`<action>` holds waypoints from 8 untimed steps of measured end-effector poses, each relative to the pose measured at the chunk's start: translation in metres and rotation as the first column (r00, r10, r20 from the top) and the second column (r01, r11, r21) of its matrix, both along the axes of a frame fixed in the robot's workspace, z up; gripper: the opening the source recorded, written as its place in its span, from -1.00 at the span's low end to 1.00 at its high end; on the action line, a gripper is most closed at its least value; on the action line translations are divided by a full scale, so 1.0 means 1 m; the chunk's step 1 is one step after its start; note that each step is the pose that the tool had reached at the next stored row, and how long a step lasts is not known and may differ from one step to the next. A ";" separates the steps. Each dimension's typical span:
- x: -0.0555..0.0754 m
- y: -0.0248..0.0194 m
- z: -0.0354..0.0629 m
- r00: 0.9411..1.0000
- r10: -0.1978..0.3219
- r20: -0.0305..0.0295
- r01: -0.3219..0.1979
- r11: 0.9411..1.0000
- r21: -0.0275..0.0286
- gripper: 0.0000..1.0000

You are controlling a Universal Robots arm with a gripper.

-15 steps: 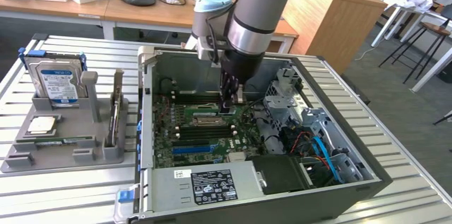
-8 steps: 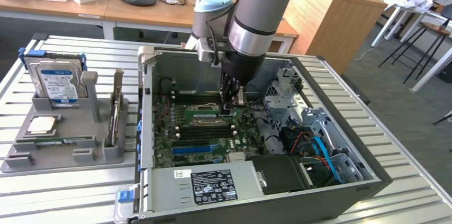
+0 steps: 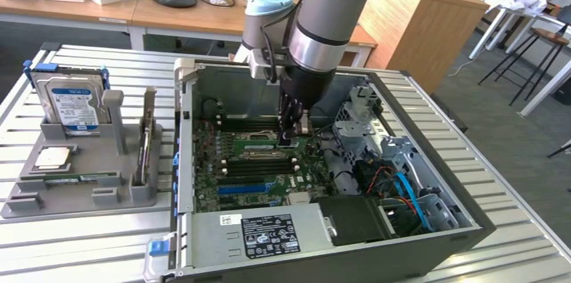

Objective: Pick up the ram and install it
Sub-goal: 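Insert the ram into the slot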

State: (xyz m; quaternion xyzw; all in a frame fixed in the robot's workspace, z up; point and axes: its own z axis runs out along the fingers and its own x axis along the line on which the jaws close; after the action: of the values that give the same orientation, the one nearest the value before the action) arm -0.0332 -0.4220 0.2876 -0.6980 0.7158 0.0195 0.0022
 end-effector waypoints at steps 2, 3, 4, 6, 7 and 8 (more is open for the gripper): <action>0.000 -0.0003 0.0000 1.000 0.002 0.001 -0.002 1.000 0.001 -0.76; 0.000 -0.0005 -0.0001 1.000 0.003 0.001 -0.003 1.000 0.002 -0.76; 0.000 -0.0009 -0.0001 1.000 0.004 0.002 -0.004 1.000 0.003 -0.76; 0.000 -0.0016 0.0000 1.000 0.005 0.002 -0.005 1.000 0.003 -0.76; 0.000 -0.0019 0.0000 1.000 0.006 0.002 -0.006 1.000 0.003 -0.76; 0.000 -0.0020 -0.0001 1.000 0.006 0.002 -0.006 1.000 0.003 -0.76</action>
State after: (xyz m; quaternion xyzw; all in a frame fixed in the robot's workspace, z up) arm -0.0332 -0.4239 0.2875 -0.7003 0.7136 0.0199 0.0041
